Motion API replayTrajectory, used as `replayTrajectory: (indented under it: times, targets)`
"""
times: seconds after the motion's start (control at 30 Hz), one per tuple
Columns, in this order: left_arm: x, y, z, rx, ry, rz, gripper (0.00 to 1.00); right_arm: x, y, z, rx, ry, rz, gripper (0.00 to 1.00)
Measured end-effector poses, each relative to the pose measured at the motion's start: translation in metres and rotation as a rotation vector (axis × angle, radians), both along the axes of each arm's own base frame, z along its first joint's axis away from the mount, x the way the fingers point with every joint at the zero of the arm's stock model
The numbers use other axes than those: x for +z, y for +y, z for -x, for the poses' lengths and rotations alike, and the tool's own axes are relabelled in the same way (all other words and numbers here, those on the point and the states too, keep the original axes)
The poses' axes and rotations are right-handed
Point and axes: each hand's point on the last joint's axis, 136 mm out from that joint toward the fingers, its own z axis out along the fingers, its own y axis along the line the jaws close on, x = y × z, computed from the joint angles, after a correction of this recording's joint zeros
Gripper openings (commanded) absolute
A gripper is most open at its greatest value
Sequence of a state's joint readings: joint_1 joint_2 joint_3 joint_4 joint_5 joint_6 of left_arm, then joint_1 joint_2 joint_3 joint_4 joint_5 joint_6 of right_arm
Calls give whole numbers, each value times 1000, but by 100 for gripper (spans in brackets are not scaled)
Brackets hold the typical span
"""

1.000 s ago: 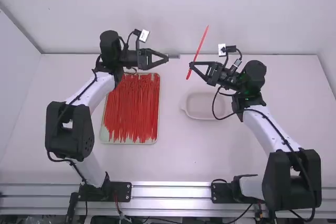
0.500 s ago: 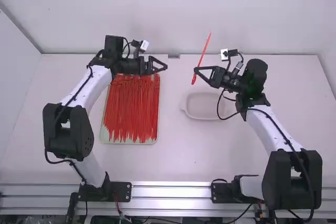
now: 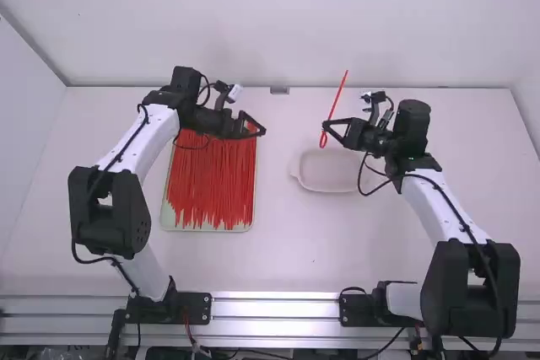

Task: Fasten the cable tie

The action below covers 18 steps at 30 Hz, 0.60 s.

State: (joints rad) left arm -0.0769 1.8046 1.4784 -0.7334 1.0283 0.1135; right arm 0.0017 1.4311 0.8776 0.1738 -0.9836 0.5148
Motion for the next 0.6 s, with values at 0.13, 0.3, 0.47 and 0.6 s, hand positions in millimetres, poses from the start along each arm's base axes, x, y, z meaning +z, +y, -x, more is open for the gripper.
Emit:
replayTrajectory:
  times: [0.13, 0.3, 0.47, 0.6]
  targets:
    - [0, -5, 11, -51, -8, 7, 99, -19, -7, 0, -45, 46, 66, 0]
    - [0, -13, 16, -93, -37, 6, 96, -42, -18, 0, -102, 99, 159, 0]
    - [1, -16, 13, -104, -74, 4, 96, -65, -32, 0, -173, 150, 269, 0]
    - [0, -14, 4, -75, -95, -20, 97, -79, -33, 1, -207, 169, 362, 0]
